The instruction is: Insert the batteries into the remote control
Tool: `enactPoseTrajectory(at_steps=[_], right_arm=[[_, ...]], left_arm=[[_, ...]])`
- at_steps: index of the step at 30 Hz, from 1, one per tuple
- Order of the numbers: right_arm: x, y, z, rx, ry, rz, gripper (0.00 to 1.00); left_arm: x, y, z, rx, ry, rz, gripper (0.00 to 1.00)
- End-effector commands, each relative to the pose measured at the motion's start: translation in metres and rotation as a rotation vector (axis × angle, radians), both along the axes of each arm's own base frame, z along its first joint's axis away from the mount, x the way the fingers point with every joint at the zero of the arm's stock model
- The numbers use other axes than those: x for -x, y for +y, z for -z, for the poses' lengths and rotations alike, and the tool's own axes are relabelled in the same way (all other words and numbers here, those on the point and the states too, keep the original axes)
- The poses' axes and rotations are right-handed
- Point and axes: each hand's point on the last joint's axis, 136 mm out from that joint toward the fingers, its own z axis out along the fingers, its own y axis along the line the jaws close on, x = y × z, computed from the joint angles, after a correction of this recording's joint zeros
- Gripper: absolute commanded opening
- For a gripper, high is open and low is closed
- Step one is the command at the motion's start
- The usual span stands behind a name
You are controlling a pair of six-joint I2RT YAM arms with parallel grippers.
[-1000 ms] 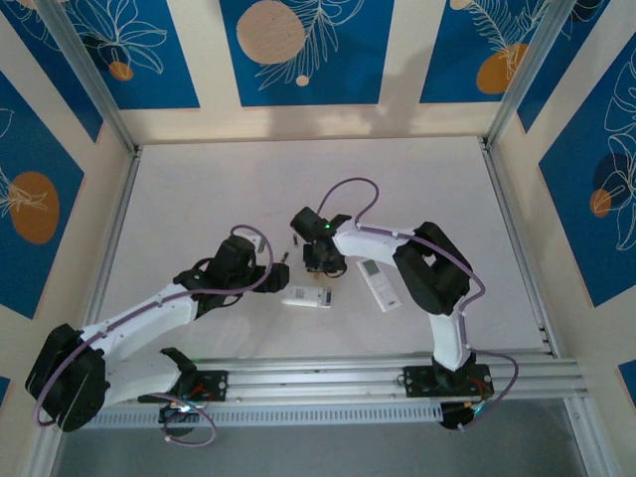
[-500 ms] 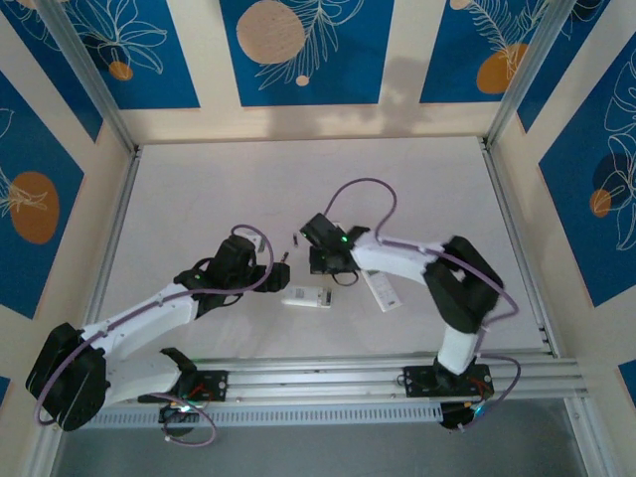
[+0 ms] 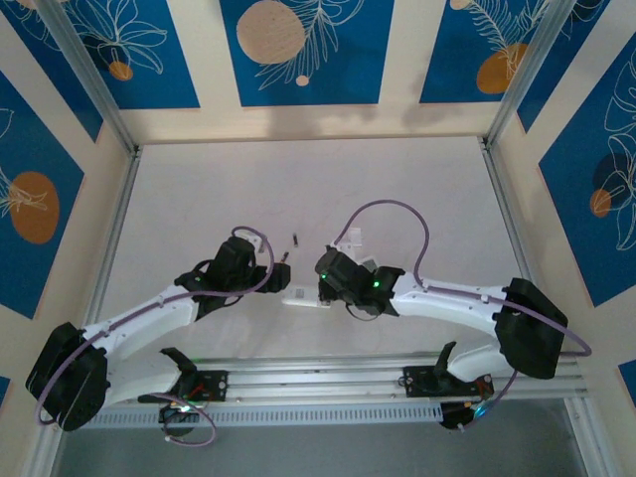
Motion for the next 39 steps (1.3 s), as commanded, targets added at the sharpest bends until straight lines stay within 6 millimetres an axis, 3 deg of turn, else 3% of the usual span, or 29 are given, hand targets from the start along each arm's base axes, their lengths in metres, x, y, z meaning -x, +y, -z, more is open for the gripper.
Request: enactPoseTrajectory(at_steps=[1, 6, 21, 26, 32, 39], right_arm=[[0.01, -0.004, 0.005, -0.004, 0.054, 0.093, 0.09], [0.02, -0.008, 0.037, 0.074, 0.281, 0.203, 0.09], [0.006, 0.003, 0.066, 0.167, 0.315, 0.214, 0.14], [0.003, 0.007, 0.069, 0.168, 0.311, 0.215, 0.16], [0.0, 0.007, 0.064, 0.173, 0.299, 0.208, 0.27], [0.006, 0.006, 0.053, 0.161, 0.301, 0.194, 0.25]], left_arm=[[0.003, -0.005, 0.001, 0.016, -0.002, 0.022, 0.96], [0.004, -0.005, 0.002, 0.014, 0.007, 0.025, 0.96], [0.006, -0.003, 0.005, 0.007, 0.012, 0.026, 0.97], [0.006, -0.002, 0.006, 0.005, 0.012, 0.027, 0.97], [0.009, -0.006, 0.017, 0.011, 0.046, 0.036, 0.97], [0.011, -0.011, 0.03, 0.015, 0.094, 0.048, 0.96]])
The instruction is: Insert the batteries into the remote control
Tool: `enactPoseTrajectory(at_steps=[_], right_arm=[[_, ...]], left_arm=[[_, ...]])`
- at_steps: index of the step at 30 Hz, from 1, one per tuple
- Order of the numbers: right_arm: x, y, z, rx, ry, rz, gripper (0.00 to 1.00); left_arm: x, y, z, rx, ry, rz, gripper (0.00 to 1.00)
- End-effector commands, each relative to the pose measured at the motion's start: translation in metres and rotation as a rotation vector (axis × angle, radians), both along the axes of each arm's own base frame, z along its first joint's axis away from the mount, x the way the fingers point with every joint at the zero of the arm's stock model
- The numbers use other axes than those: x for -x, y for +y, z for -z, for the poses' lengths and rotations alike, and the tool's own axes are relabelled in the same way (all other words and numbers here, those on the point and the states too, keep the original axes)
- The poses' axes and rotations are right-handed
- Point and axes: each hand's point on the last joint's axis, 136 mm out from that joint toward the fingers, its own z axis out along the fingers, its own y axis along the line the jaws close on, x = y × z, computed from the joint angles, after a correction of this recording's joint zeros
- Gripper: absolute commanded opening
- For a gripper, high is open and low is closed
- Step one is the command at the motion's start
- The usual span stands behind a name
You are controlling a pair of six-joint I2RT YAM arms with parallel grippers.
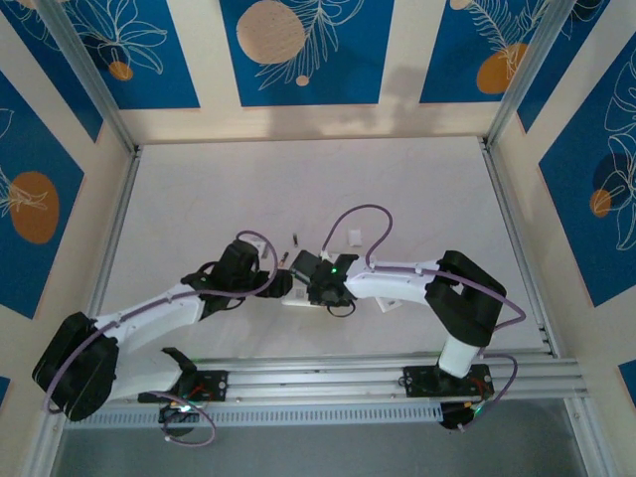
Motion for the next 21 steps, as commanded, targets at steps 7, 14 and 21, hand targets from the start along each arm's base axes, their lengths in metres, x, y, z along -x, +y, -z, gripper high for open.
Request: enactPoseTrajectory(at_steps=[7, 14, 21], right_arm=[[0.017, -0.004, -0.011, -0.015, 0.044, 0.002, 0.22], [0.022, -0.002, -0.001, -0.012, 0.071, -0.009, 0.2], [0.022, -0.004, 0.007, 0.014, 0.078, -0.004, 0.18]], left_arm=[[0.009, -0.022, 0.015, 0.052, 0.103, 0.068, 0.8], [0.011, -0.031, 0.026, 0.066, 0.171, 0.082, 0.69], [0.012, -0.038, 0.029, 0.089, 0.202, 0.096, 0.64]])
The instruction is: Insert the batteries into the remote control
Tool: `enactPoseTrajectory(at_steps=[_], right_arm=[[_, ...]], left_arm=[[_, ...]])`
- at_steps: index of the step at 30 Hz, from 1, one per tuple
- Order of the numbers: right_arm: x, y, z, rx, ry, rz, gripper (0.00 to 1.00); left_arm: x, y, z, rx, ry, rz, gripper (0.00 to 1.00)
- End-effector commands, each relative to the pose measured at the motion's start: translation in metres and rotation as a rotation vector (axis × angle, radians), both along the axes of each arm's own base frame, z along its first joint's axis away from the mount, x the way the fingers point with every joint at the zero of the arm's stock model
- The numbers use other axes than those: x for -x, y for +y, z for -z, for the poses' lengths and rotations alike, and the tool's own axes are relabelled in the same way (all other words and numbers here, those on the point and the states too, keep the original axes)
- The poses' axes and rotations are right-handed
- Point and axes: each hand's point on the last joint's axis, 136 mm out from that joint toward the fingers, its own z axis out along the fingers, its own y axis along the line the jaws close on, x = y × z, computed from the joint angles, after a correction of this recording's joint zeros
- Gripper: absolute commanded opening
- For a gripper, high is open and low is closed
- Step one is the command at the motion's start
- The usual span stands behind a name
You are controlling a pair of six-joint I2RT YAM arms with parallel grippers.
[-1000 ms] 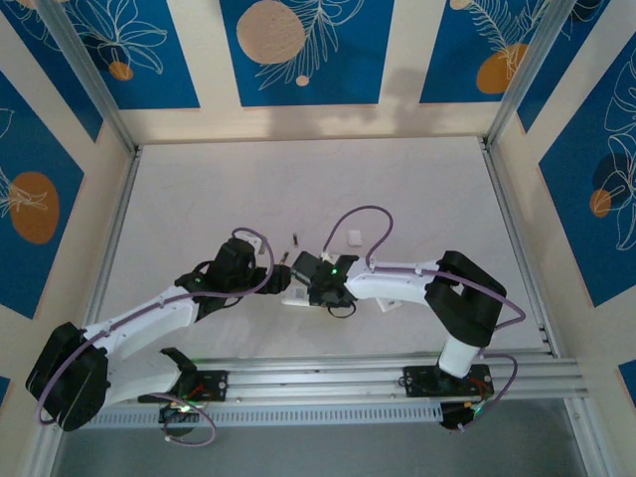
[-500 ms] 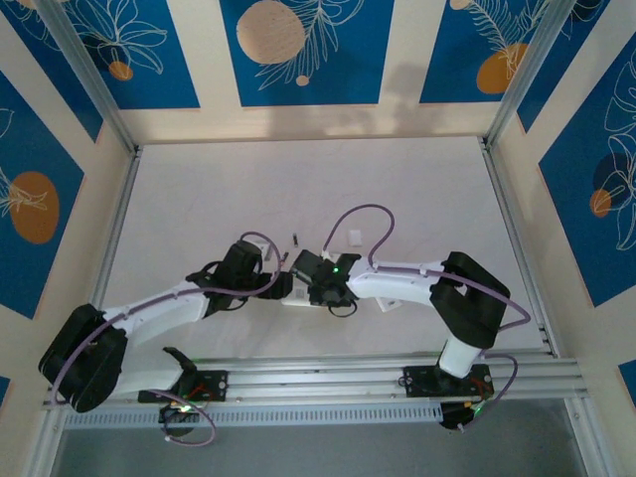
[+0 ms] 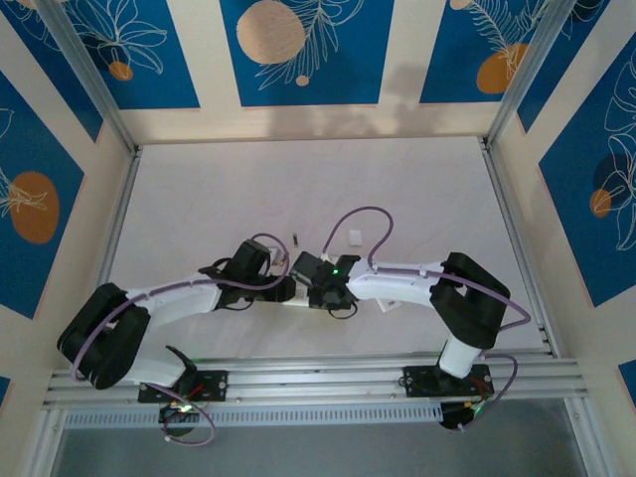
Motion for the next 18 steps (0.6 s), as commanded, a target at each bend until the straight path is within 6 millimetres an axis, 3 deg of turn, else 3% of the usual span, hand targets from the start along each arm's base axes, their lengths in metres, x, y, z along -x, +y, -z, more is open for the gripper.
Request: enactPoseTrajectory(at_steps=[1, 12, 18], right_arm=[[0.008, -0.006, 0.009, 0.032, 0.029, 0.009, 0.17], [0.004, -0.011, 0.02, 0.081, 0.012, -0.011, 0.14], [-0.01, -0.011, 0.02, 0.097, -0.081, -0.058, 0.14]], left_arm=[[-0.002, -0.012, -0.007, 0.042, 0.006, 0.021, 0.64], [-0.001, -0.012, 0.0, 0.032, 0.024, 0.016, 0.62], [0.0, -0.014, 0.008, 0.032, 0.044, 0.026, 0.62]])
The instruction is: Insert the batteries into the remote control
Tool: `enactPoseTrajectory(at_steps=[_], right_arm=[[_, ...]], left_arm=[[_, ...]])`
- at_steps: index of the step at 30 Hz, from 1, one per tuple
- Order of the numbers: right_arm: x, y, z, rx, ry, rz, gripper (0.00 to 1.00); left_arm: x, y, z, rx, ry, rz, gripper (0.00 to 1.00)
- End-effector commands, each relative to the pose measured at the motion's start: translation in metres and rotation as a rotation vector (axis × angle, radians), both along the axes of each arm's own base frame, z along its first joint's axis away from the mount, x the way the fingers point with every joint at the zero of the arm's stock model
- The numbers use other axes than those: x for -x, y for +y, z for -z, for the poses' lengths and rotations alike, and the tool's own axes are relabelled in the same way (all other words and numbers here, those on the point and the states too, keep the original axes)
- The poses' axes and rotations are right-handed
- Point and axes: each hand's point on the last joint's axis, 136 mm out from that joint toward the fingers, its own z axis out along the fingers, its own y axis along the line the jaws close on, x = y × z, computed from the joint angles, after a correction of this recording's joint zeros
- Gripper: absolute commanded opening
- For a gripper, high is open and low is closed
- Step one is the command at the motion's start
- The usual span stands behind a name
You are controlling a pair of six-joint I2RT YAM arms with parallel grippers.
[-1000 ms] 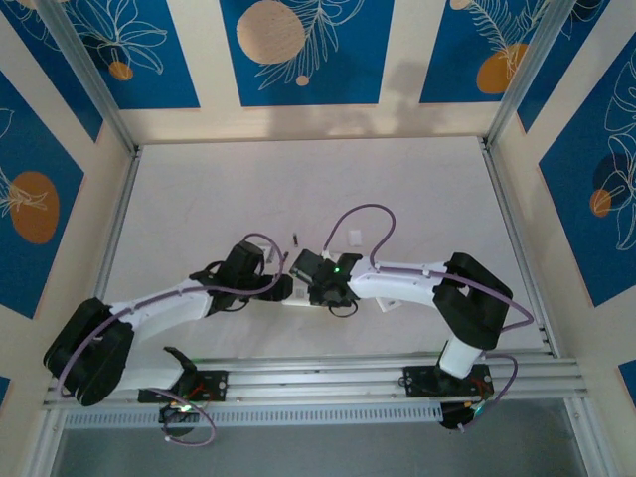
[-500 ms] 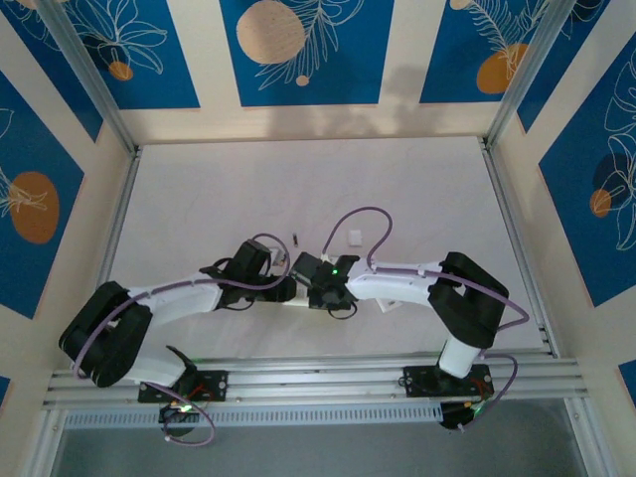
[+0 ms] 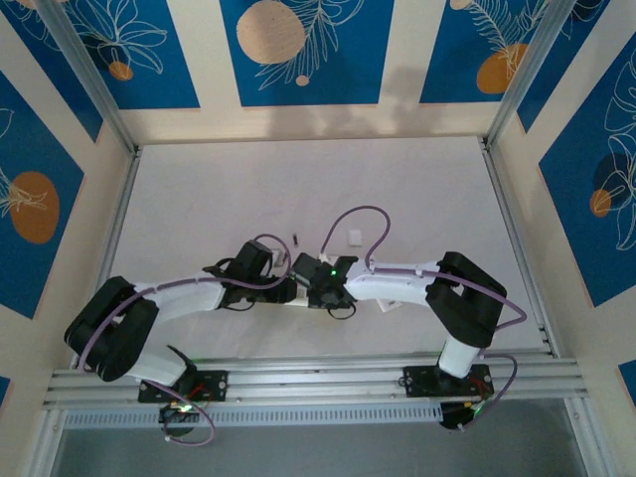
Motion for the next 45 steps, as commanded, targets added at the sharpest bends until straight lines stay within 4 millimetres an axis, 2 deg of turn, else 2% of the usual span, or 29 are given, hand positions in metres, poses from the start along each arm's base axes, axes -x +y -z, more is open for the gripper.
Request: enactPoseTrajectory(at_steps=[1, 13, 16, 19, 25, 34, 45], right_arm=[[-0.005, -0.01, 0.016, 0.066, -0.048, -0.031, 0.14], [-0.018, -0.005, 0.033, 0.049, -0.14, -0.098, 0.12], [-0.021, 0.002, 0.017, 0.026, -0.149, -0.118, 0.13], [-0.021, 0.01, -0.005, -0.029, -0.157, -0.122, 0.19], [-0.014, 0.002, -0.023, -0.059, -0.145, -0.084, 0.23], [0.007, -0.007, -0.003, -0.033, -0.055, -0.058, 0.22], [0.009, -0.011, 0.006, 0.006, -0.04, -0.048, 0.16]], left_arm=[[-0.001, -0.01, -0.001, 0.03, 0.015, 0.016, 0.61], [-0.003, -0.01, -0.003, 0.028, 0.011, 0.01, 0.61], [-0.003, -0.01, -0.003, 0.023, 0.007, 0.012, 0.61], [-0.004, -0.011, -0.003, 0.029, 0.008, 0.01, 0.61], [-0.005, -0.013, -0.004, 0.034, 0.008, 0.013, 0.61], [-0.006, -0.012, -0.005, 0.03, 0.003, 0.012, 0.61], [-0.007, -0.013, -0.006, 0.028, 0.004, 0.01, 0.61]])
